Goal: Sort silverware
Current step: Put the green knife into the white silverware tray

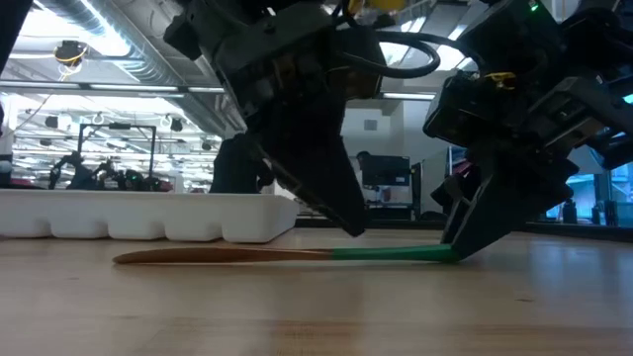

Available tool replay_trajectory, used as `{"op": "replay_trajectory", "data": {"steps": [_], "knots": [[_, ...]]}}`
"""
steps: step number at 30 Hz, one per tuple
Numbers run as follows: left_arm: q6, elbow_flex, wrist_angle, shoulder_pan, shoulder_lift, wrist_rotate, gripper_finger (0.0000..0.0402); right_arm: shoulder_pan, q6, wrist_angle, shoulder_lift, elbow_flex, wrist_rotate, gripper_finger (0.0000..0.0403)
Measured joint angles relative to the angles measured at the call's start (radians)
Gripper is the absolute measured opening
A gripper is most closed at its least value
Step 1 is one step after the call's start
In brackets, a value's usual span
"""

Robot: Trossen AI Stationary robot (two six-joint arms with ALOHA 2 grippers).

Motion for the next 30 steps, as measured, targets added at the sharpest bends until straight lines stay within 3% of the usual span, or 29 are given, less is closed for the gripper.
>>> {"op": "replay_trajectory", "data": {"steps": [15,18,24,30], "knots": [[0.093,-0.002,-0.054,-0.039,0.039,-0.121,0.0116,-0.013,0.003,0.013,0.001,0.000,-0.017,0.0089],[0.094,-0.002,-0.071,-0.040,0.039,-0.148,0.0099,-0.013,0.004,0.025,0.002,0.000,-0.016,0.0089],[0.079,-0.002,-0.085,-0.038,0.039,-0.167,0.0026,-0.011,0.008,0.063,0.002,0.000,-0.016,0.0089],[0.068,-0.002,-0.087,-0.037,0.037,-0.168,0.0020,-0.011,0.006,0.089,0.002,0.000,-0.021,0.0094]]}}
